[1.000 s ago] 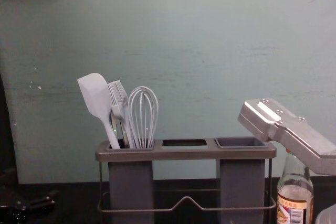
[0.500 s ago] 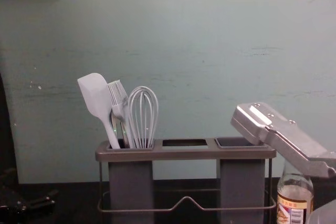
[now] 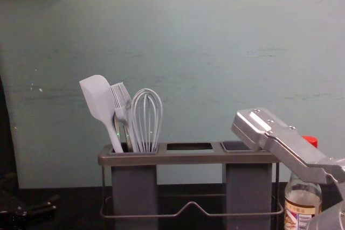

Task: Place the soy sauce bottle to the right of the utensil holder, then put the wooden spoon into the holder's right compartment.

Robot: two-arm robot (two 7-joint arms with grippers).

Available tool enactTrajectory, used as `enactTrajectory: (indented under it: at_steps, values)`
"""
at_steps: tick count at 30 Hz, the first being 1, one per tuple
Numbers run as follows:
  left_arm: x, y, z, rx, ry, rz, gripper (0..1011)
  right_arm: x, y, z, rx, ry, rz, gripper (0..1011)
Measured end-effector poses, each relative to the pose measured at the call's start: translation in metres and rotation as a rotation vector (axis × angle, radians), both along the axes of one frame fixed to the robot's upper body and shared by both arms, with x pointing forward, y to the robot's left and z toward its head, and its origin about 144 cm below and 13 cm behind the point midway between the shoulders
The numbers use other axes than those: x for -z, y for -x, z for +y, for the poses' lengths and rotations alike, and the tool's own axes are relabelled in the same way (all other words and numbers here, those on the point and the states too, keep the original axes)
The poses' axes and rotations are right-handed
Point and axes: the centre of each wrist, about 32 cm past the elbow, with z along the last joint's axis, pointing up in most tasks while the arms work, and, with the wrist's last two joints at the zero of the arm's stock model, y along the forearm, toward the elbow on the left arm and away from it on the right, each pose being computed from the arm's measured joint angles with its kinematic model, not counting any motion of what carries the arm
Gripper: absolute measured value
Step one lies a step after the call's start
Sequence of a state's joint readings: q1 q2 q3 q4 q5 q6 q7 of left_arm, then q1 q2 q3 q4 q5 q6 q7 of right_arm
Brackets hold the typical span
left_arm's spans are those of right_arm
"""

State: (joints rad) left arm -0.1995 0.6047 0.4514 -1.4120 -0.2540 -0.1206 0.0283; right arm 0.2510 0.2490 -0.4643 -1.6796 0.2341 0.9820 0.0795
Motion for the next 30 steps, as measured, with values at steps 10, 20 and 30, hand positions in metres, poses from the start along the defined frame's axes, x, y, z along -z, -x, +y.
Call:
enactTrajectory:
  at_steps: [10,20,30]
  values:
    - [0.0000,0.0000,0.0000,0.000,0.000,0.000,1005,0.0016,-0.0024,0.0026,0.004,0.008,-0.001,1002]
    - [0.0000,0.0000,0.0000,0.000,0.000,0.000,1005,0.0038,-0.0056,0.0035,0.005,0.006,0.003,1002]
    - [0.0000,0.0000,0.0000,0.000,0.000,0.000,1005,0.0056,-0.0081,0.0042,0.005,0.001,0.004,1000]
